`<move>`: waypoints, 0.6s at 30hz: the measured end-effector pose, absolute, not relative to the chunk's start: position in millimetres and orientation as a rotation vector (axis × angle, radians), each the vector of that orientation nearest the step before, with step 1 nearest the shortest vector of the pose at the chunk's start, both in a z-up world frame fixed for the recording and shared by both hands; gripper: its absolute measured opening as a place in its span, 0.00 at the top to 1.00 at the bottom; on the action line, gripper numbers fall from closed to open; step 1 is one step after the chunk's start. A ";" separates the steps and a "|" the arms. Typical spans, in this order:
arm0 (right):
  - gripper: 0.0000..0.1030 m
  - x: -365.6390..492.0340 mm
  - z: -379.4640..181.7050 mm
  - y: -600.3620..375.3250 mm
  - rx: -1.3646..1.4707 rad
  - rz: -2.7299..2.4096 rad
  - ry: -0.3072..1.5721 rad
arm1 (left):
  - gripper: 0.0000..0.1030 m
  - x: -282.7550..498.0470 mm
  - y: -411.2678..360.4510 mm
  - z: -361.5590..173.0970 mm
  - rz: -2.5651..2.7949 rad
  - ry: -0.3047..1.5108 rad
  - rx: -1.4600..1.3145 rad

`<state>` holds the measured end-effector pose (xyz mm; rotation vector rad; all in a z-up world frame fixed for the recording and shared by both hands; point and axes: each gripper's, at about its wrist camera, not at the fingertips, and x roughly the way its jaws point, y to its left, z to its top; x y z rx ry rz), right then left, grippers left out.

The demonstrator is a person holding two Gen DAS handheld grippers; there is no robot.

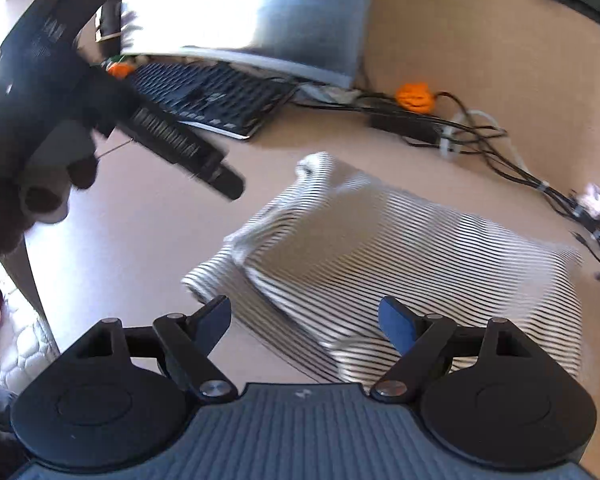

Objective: Fold clothes

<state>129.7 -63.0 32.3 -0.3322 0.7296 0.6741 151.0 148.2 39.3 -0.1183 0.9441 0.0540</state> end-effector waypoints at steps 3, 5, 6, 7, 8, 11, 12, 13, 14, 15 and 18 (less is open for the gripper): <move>0.19 125.8 26.9 -39.8 -0.376 0.701 0.728 | 0.13 150.0 153.1 35.7 0.076 0.948 -0.112; 0.18 123.2 23.4 -24.4 -0.406 0.719 0.726 | 0.12 149.5 154.8 33.6 0.082 0.952 -0.113; 0.16 121.9 21.6 -16.7 -0.420 0.728 0.726 | 0.12 149.2 155.9 33.0 0.084 0.954 -0.117; 0.16 120.6 19.9 -8.9 -0.435 0.737 0.725 | 0.12 148.9 157.3 32.5 0.085 0.955 -0.121; 0.16 120.3 16.5 -3.1 -0.453 0.735 0.726 | 0.12 148.6 158.3 32.1 0.086 0.955 -0.124; 0.16 124.1 6.3 3.8 -0.477 0.711 0.736 | 0.10 147.3 161.0 30.7 0.083 0.956 -0.133; 0.18 125.0 5.4 3.6 -0.477 0.709 0.734 | 0.09 146.9 162.1 29.9 0.078 0.958 -0.138; 0.21 125.8 6.3 2.7 -0.472 0.705 0.731 | 0.09 146.5 163.0 29.3 0.071 0.959 -0.147; 0.29 126.6 7.6 1.7 -0.467 0.699 0.728 | 0.09 146.2 164.1 28.8 0.061 0.960 -0.164; 0.43 127.7 10.0 -1.3 -0.455 0.692 0.727 | 0.09 147.0 166.1 28.2 0.042 0.963 -0.201; 0.57 138.6 19.7 -14.2 -0.372 0.670 0.750 | 0.10 154.5 171.5 24.4 -0.044 0.990 -0.366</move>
